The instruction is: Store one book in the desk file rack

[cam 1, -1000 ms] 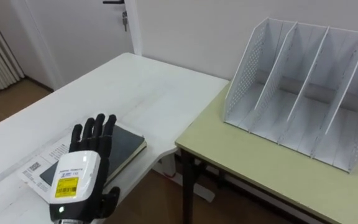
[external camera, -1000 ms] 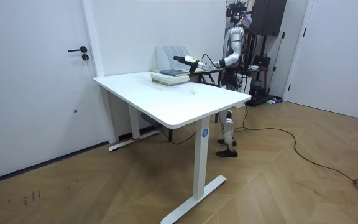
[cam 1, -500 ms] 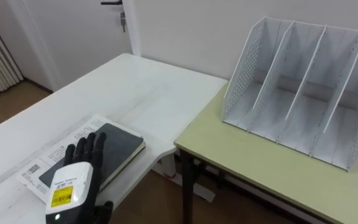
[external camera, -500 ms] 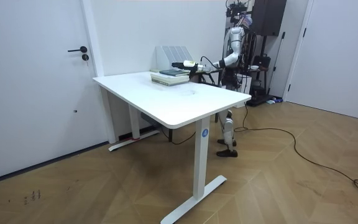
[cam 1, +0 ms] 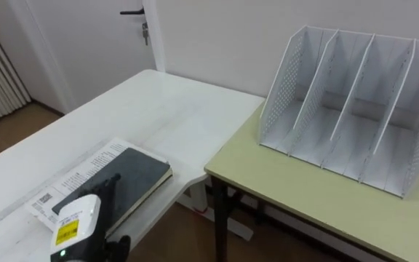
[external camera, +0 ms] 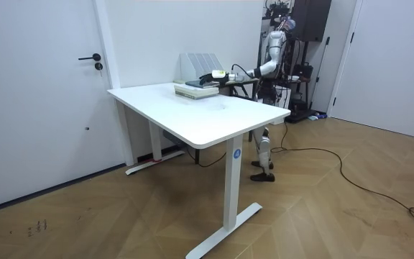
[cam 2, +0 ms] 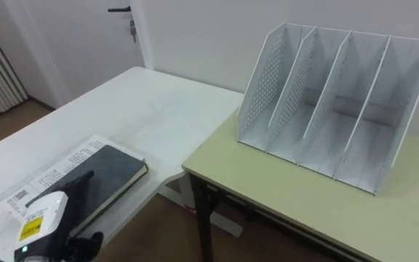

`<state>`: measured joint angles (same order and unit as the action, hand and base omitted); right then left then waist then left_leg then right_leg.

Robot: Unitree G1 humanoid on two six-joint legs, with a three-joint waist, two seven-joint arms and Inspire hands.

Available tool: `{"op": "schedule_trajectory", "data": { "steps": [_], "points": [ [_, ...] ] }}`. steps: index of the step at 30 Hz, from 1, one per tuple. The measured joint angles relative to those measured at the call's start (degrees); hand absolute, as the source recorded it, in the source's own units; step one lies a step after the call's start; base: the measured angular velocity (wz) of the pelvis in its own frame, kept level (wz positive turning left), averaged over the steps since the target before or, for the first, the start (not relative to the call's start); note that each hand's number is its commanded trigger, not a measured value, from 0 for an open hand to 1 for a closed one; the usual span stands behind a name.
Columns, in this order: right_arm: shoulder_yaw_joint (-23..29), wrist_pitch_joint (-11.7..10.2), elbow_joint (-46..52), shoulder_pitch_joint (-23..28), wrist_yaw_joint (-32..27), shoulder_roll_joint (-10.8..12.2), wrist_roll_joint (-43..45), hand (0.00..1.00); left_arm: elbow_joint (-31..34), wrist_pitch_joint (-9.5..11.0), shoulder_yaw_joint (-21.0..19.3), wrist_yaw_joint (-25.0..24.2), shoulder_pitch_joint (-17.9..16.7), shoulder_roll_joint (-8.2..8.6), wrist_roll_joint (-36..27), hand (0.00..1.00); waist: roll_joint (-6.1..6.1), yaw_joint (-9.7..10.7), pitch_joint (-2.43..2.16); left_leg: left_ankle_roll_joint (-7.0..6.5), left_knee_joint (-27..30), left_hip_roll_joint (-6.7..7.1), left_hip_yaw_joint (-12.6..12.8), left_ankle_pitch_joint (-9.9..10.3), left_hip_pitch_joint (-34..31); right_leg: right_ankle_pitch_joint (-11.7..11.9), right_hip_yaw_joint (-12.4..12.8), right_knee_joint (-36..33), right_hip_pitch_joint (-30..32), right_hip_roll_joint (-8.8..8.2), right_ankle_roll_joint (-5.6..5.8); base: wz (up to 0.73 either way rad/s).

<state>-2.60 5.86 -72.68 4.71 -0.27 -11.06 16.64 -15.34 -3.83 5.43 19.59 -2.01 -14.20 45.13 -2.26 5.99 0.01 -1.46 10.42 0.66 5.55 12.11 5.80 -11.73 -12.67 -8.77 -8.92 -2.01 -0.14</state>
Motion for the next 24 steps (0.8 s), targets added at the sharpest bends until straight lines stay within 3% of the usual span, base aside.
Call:
{"op": "schedule_trajectory", "data": {
  "steps": [6,15,24],
  "points": [
    [0.00,1.27,1.52,0.14,0.37,-0.03,1.37,0.00,-0.31,0.01,-0.78,0.28,0.68,0.15,0.69,1.00,-0.26,-0.05,-0.06,-0.04,-0.72,0.02,0.52,-0.04,0.86,-0.02,0.27,0.12,-0.12,0.01,0.03,-0.04],
    [0.03,1.24,1.66,0.05,0.24,-0.02,1.95,0.00,-2.02,-0.06,-1.59,0.31,2.21,0.26,1.88,1.00,-0.36,-0.16,-0.09,-0.03,-0.90,-0.05,2.35,-0.14,1.71,-0.04,1.08,0.13,-0.58,0.02,0.06,-0.03],
    [-0.09,1.21,1.76,-0.18,-0.31,-0.01,1.89,0.00,-3.04,-0.05,-1.80,0.31,3.27,0.27,4.51,1.00,-0.37,0.04,-0.08,-0.04,-0.87,0.01,2.33,-0.15,2.08,-0.14,1.26,0.29,-1.02,-0.01,0.16,0.00]
  ]
}}
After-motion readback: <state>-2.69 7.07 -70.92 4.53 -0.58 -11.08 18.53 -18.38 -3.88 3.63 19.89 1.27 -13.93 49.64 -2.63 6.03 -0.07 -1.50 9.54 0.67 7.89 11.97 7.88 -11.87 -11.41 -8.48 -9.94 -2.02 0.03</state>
